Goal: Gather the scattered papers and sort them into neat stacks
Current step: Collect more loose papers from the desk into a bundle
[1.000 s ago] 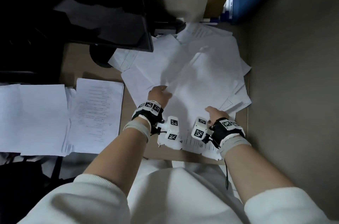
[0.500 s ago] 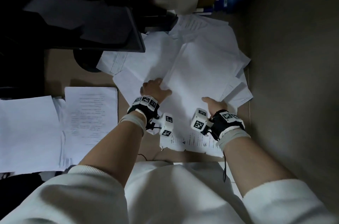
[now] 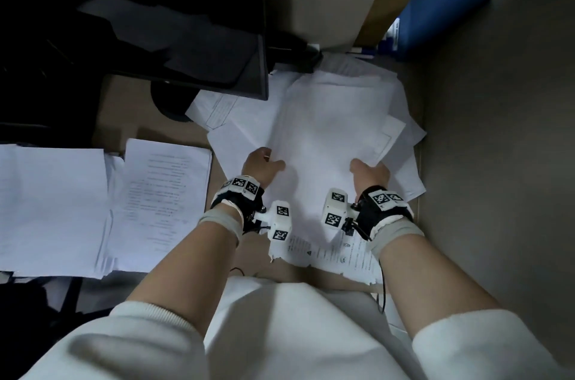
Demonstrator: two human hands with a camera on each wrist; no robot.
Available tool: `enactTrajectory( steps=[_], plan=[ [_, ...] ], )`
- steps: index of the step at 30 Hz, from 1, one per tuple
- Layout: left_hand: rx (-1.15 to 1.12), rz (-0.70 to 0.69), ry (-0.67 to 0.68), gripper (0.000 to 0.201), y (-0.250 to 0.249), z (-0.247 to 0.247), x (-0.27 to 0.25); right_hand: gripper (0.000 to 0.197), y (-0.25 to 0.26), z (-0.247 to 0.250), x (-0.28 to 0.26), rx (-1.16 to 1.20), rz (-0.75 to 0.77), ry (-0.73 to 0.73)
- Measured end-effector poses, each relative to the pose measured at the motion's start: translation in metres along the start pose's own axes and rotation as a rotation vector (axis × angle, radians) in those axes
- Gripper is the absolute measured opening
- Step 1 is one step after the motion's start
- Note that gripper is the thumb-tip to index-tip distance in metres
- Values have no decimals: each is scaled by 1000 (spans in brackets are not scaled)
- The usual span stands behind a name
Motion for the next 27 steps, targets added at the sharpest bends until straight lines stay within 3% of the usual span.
enactTrajectory(
  steps=[4, 7, 10, 12, 15, 20, 24, 27],
  plan=[
    [-106, -4, 7, 82, 5, -10, -16, 48, -13, 18, 1, -190, -70, -6],
    [-182, -102, -11, 57, -3, -17, -34, 50, -13, 23, -6, -234, -19, 54],
    [-214, -245, -117, 37, -19, -13, -51, 33, 0, 30, -15, -192, 122, 111],
    [-274, -314, -160, 43, -30, -9, -61, 22, 13, 34, -20, -129, 209, 125],
    [-398, -365, -253, 50, -43, 0, -78, 26, 31, 39, -35, -19, 292, 131],
    [-486, -433, -326, 24, -67, 16, -103, 19, 68, 44, -62, 100, 469, 176],
    [-630, -513, -342, 40, -88, 31, -116, 26, 90, 42, -76, 163, 536, 169],
    [-605, -514, -357, 27, -87, 48, -118, 26, 107, 43, -88, 130, 607, 170]
  ],
)
Point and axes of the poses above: each hand's wrist, its own x-axis towards the middle knuckle, its own z-axis out of the back of the hand, y = z × x, the point moved 5 cm from there along x, towards the middle knuckle, and after that the axes turned 10 degrees about -x, right-handed, at the moved point
